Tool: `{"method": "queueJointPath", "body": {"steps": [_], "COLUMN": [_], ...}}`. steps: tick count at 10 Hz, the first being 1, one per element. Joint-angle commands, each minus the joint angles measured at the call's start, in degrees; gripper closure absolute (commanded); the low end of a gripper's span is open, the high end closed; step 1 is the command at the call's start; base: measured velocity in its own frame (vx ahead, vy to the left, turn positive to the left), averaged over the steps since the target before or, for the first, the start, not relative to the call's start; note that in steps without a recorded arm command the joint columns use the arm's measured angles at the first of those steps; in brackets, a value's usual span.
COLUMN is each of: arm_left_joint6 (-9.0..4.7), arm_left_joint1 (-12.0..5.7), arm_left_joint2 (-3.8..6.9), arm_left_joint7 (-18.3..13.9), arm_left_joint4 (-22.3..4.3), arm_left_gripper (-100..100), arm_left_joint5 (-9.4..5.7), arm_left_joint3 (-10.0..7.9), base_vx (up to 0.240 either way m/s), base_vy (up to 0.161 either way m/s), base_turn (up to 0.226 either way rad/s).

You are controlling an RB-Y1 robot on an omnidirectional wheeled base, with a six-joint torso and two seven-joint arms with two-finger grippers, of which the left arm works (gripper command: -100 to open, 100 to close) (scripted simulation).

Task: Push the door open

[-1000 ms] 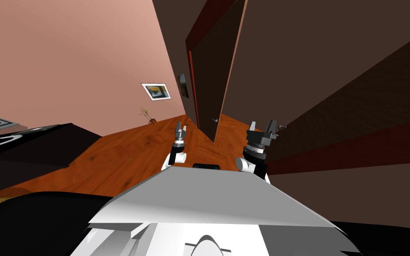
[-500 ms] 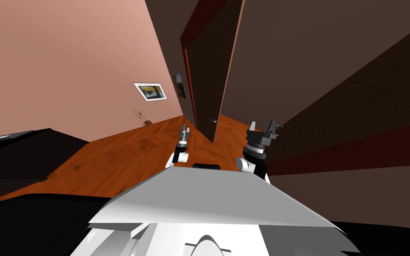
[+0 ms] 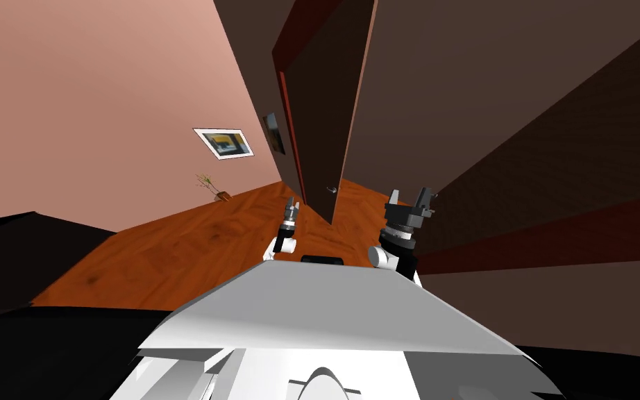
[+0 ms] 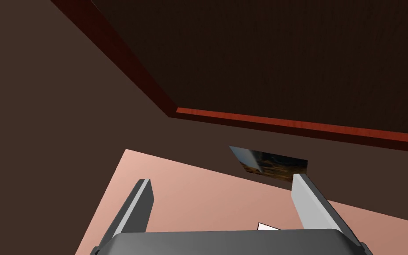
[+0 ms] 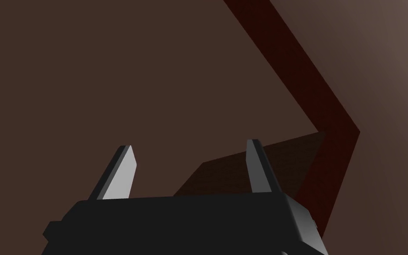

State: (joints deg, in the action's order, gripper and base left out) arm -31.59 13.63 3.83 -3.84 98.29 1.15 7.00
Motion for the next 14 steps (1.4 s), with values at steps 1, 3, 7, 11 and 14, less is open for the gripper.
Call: {"method": "queueJointPath", "body": {"steps": [1, 3, 7, 11, 14], "arm_left_joint6": [-0.63, -1.58, -3.02, -4.48, -5.45], "arm_left_joint1": [-1.11, -2.69, -5.1, -7.53, -9.15], "arm_left_joint2": [0.21, 0.5, 0.85, 1.12, 1.22], "arm_left_joint7": [-0.17, -0.41, -0.78, -1.15, -1.39], "arm_left_joint4": [-2.63, -6.07, -12.24, -18.29, -22.25], "arm_left_gripper": [-100, -100, -100, -100, -100], "arm_left_joint5": [-0.03, -0.03, -0.03, -0.03, -0.03], "arm_left_joint3": [0.26, 0.83, 1.7, 2.58, 3.16], "base_vx": [0.063, 0.087, 0.066, 0.066, 0.077], "base_vy": [0.022, 0.037, 0.04, 0.035, 0.06], "base_turn": [-0.061, -0.117, -0.097, -0.084, -0.094]}}
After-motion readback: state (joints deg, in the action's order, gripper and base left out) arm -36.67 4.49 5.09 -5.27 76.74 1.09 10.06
